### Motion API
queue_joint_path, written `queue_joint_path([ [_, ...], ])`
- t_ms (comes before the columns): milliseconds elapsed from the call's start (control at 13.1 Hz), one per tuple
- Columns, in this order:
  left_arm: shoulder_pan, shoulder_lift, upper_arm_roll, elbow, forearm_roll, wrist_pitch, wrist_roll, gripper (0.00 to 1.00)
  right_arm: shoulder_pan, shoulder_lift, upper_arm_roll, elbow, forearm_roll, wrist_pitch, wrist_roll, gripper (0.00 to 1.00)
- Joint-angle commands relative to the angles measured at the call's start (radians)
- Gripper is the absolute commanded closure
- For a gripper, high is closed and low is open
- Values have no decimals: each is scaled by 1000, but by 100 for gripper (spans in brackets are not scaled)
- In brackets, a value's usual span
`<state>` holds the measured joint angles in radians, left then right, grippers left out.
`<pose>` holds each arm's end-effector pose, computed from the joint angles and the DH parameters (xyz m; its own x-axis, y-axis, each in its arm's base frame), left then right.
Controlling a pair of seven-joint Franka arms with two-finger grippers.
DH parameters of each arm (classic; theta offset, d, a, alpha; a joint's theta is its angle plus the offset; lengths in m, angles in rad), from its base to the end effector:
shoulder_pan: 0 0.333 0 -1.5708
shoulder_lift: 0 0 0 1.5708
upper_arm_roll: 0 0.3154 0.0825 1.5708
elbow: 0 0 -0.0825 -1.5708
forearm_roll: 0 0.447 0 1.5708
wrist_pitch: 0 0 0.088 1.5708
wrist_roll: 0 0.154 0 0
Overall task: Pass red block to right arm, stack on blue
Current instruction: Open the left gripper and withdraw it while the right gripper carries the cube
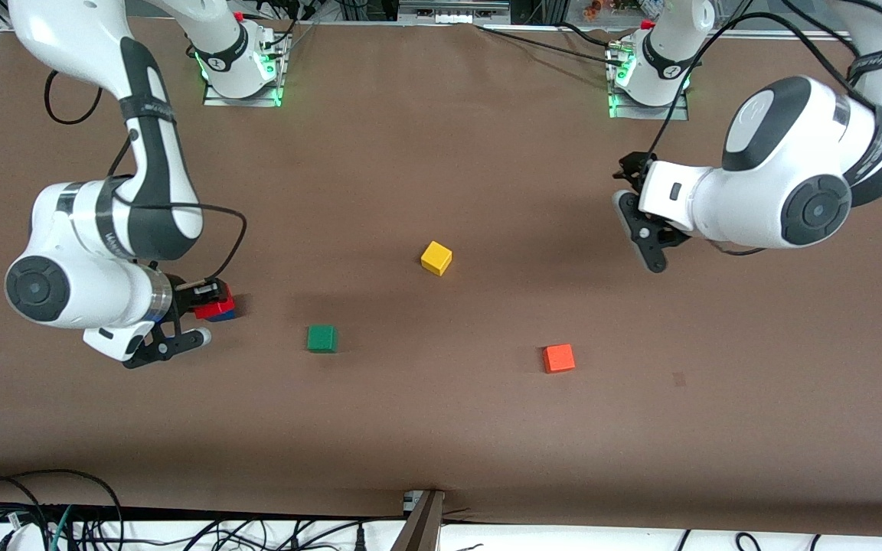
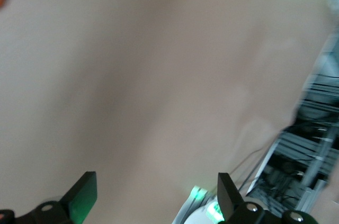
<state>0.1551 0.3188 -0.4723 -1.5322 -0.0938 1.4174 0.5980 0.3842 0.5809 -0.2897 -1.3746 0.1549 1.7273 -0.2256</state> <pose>0.6134 -0.1924 0.4089 0.5634 -0.8049 -0.1863 -0.7012 -0.5851 0.4074 0.7299 0.1199 0.3030 0.9322 0.3013 -0.2004 0.3009 -0.9531 -0.0331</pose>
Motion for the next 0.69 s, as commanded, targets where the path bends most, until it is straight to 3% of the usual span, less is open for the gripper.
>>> queue_joint_path([
  [0,1,-82,1,23,156,-26,-177,0,15,-113,-16,-174,-58,87,35,96],
  [153,24,-90,23,71,235,-17,-184,0,15,-192,-19,-341,-116,246,58,96],
  [307,52,-80,24,182,246,-23,-182,0,15,-249,-19,-469,-162,368,106,96],
  [460,96,-81,35,204,278,-14,-176,0,16,-266,-19,-527,-175,449,146,96],
  [613,127,-78,40,286,284,-27,-188,0,25,-265,-19,-561,-193,510,178,96],
])
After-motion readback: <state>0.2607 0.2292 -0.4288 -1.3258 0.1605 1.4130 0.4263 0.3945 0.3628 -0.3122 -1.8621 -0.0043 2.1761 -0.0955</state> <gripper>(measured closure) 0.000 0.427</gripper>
